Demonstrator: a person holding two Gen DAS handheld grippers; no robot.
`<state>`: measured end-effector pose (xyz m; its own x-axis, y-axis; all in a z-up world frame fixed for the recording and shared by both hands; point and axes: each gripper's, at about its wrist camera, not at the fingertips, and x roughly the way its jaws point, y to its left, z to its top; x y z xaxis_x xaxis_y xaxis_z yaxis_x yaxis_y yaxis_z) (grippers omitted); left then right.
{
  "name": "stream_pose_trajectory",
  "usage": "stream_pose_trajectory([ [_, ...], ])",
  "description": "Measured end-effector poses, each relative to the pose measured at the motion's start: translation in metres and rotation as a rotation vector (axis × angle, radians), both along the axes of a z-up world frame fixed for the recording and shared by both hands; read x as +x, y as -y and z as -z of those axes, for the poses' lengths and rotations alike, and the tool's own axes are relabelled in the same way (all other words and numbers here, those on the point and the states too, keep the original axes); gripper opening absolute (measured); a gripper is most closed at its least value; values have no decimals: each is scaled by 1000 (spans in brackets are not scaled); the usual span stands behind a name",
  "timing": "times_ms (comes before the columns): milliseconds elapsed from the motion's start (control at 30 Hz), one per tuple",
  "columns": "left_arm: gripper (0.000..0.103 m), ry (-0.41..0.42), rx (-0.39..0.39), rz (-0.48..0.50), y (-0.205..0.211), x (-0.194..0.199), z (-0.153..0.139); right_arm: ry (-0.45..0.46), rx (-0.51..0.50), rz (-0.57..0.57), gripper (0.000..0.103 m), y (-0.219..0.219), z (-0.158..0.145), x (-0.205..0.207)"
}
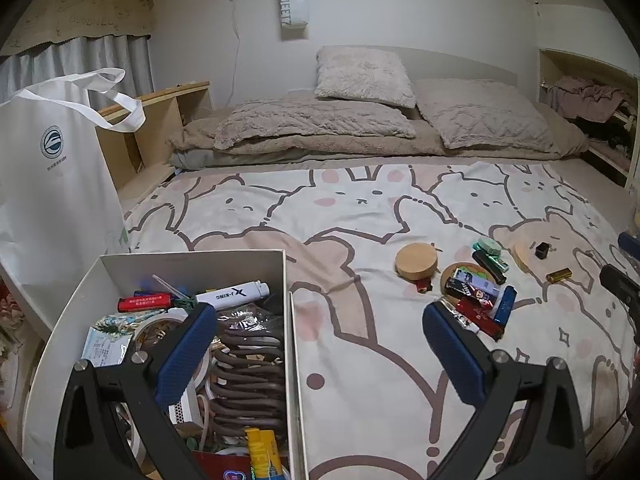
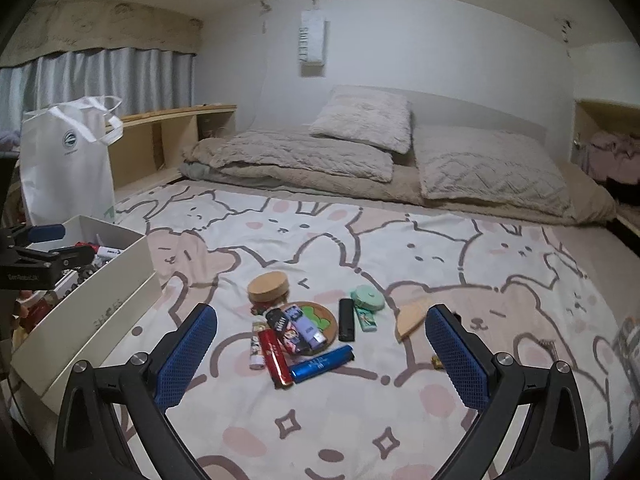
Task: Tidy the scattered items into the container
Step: 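Withdraw both tools from the box toward the items on the sheet, then move right tool to the gold lighter while left tool approaches the red lighter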
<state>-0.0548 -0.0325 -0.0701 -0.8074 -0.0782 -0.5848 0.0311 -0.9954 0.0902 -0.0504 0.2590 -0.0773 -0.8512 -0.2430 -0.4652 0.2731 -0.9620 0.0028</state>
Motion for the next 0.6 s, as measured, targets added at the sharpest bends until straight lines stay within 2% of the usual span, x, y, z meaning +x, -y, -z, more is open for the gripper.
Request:
stream_pose_trajectory([
  [267, 103, 5, 21, 23, -9, 2, 3, 16, -32, 47, 103, -20, 6, -1],
  [600, 103, 18, -22, 92, -41, 3, 12, 48, -35, 84, 103, -36, 17, -5],
])
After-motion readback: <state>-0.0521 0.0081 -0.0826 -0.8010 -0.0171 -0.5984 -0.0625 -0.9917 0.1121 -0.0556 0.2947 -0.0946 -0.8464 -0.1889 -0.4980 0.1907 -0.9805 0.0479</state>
